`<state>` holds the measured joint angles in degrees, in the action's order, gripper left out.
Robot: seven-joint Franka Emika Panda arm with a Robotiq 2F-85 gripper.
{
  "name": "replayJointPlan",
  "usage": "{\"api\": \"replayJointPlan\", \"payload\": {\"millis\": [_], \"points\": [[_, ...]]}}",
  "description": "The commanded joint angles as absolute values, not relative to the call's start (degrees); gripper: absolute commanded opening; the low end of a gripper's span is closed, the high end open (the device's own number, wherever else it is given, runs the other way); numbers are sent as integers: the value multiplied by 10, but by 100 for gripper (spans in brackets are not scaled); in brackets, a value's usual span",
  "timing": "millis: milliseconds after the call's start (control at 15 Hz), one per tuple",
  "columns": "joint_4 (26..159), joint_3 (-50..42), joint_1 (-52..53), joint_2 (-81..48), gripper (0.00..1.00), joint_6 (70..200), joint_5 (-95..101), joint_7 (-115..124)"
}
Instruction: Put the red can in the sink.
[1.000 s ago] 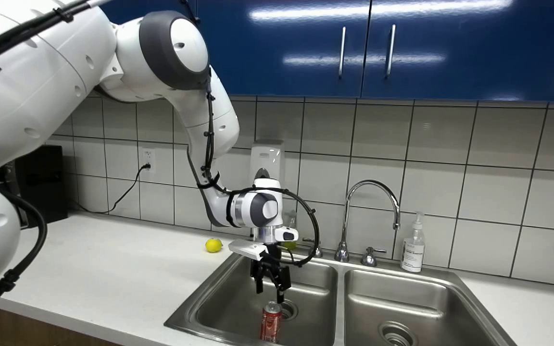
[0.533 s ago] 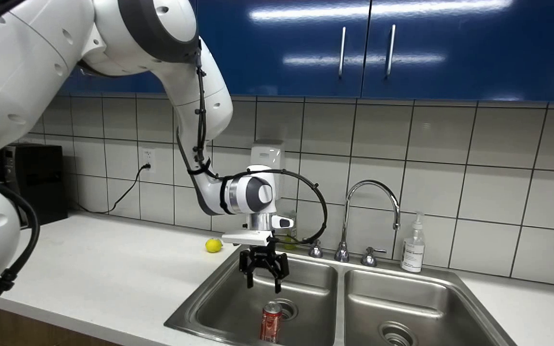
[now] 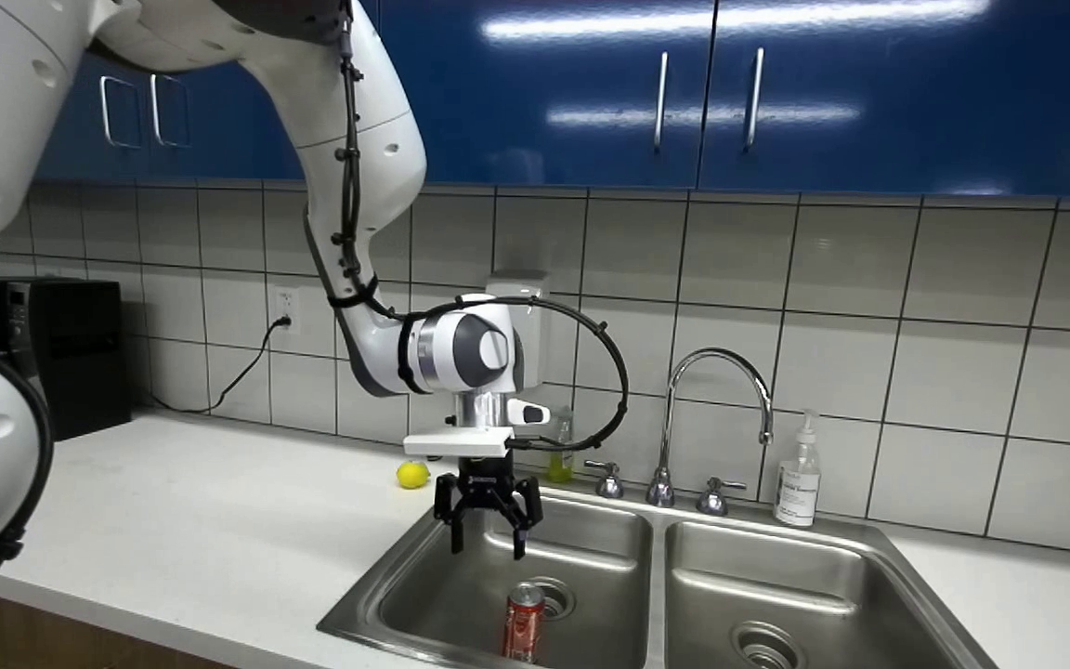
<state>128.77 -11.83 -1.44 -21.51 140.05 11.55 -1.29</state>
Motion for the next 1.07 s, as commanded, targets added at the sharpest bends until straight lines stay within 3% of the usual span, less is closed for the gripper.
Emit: {"api": "replayJointPlan", "payload": {"millis": [0,467,533,1000], "points": [[1354,-115,-21,-141,100,1376,151,-11],[1449,-120,-28,-30,100,1333,221,16],[1413,-107,-33,-84,100,1354,193,-2],[1441,-109,-37,-46,100,1344,205,2]]}}
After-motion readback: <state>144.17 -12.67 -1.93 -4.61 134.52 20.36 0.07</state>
